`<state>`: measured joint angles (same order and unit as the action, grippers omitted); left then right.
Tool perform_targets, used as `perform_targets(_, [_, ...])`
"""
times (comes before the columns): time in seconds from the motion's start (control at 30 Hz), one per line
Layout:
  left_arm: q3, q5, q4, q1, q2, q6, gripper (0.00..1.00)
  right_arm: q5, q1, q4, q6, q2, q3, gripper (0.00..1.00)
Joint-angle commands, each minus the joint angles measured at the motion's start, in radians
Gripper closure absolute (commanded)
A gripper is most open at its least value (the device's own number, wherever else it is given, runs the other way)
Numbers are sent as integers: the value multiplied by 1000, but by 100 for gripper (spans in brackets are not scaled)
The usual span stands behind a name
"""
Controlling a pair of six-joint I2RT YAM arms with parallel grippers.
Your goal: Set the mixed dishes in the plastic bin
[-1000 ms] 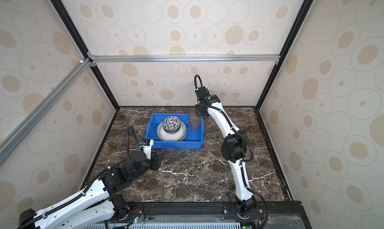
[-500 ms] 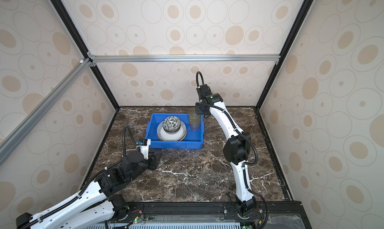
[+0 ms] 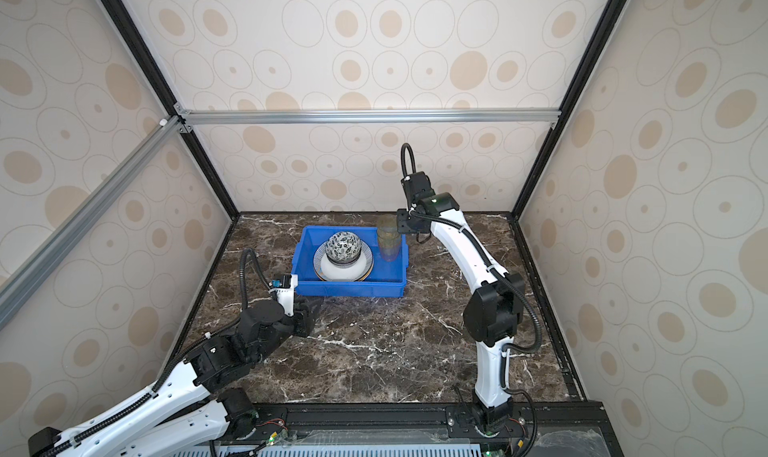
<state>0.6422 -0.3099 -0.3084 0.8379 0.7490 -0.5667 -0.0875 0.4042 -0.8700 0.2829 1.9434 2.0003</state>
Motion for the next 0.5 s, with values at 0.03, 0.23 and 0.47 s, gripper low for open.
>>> perform_targets(0.03, [54, -72, 6, 9, 21, 64, 48, -59, 5, 107, -69, -146, -152, 49])
perform_targets(0.23, [96, -95, 20, 8, 61, 121, 46, -86, -23, 220, -91, -297, -367, 44])
perform_targets(0.47, [149, -79, 20, -43, 145, 146, 43, -50, -79, 293, -109, -411, -540, 42])
